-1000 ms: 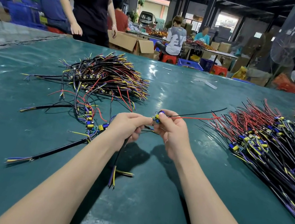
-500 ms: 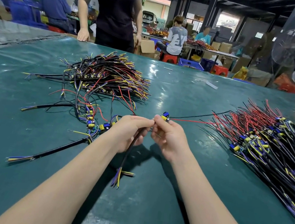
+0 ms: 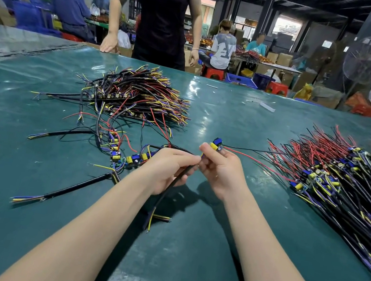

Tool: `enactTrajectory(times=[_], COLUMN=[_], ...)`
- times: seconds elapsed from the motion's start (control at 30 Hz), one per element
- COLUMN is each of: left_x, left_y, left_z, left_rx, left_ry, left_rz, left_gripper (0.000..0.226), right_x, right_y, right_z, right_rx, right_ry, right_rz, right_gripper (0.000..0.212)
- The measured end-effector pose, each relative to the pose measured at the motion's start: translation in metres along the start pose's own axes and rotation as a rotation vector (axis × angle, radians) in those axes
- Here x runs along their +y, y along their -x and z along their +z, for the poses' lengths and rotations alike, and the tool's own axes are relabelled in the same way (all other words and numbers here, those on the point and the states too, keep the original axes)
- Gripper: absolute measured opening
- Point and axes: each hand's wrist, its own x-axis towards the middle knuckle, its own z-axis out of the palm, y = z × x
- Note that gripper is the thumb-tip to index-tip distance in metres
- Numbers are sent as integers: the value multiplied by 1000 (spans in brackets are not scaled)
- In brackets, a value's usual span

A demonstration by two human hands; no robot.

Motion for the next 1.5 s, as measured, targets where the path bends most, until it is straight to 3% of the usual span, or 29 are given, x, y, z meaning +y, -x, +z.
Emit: enactTrajectory(times=[0.13,0.3,0.5,0.7,0.97,1.23,1.3,1.5], left_x=[5,7,7,10,8,8,8,12], left_y=[3,3,4,5,4,2,3,7], left_z=[-4,-3,-4,-7,-8,-13,-15,-19], left_rx=[-70,110,226,192,170,196,148,-129], left_ry=[25,-244,-403,-267,-307,-509,-477,-191], left_rz=[28,138,241,235,198,228,193,-125], left_gripper=[18,18,16,19,17,22,22,26], right_x=[0,1,1,1,2,8,7,-2], right_y=[1,2,1,3,3,4,4,3], right_z=[-2,-1,1,-1,1,-1,-1,-9], right_rx=[5,20,42,-102,-48,-37,-48,-9], right_ry=[29,55,61,-60,-79,85,116,225], right_rz=[122,261,222,190,230,161,127,90], right_gripper=[18,25,28,18,21,25,27,31])
